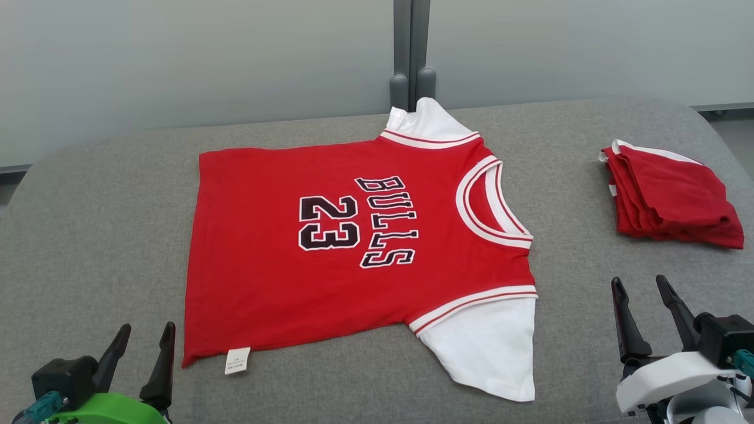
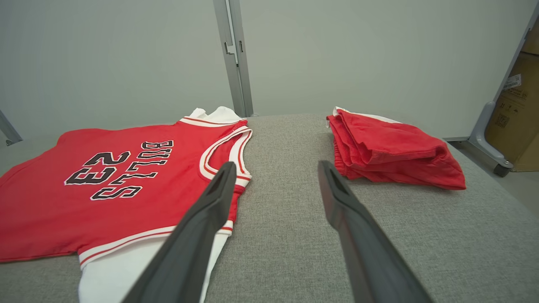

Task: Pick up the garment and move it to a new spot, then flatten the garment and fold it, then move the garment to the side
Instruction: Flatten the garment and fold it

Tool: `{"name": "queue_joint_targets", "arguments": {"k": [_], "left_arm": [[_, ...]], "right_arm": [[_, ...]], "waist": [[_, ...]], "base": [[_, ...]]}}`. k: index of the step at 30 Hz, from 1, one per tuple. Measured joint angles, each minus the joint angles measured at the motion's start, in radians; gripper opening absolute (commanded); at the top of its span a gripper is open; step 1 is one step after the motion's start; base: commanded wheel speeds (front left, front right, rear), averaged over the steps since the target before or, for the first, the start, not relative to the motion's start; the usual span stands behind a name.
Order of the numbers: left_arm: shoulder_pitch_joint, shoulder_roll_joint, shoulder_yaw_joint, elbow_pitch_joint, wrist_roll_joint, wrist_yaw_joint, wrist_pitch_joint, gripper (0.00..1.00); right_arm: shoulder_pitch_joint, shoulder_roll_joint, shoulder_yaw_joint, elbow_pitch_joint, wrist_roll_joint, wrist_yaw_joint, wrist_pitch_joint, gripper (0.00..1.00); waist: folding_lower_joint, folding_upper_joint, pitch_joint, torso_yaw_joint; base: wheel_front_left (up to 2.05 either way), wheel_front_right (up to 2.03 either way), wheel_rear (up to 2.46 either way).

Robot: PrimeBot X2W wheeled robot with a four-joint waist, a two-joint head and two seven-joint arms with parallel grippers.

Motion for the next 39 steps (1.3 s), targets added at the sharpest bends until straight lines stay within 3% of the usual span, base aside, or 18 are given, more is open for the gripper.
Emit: {"name": "queue_joint_targets", "arguments": {"k": [31, 39], "left_arm": [[0.002, -0.026, 0.035, -0.022, 0.041, -0.016, 0.000, 1.00], [0.016, -0.033, 0.029, -0.016, 0.042, -0.018, 0.000, 1.00]], "right_arm": [[-0.001, 0.029, 0.020, 0.033, -0.022, 0.001, -0.009, 1.00], [0.012, 0.049, 0.073, 0.071, -0.020, 0.039, -0.007, 1.00]], "waist": [[0.0000, 0.0000, 0.035, 0.006], [0.0000, 0.0000, 0.048, 0.010]], "base": [[0.00, 0.00, 0.00], [0.00, 0.00, 0.00]]}}
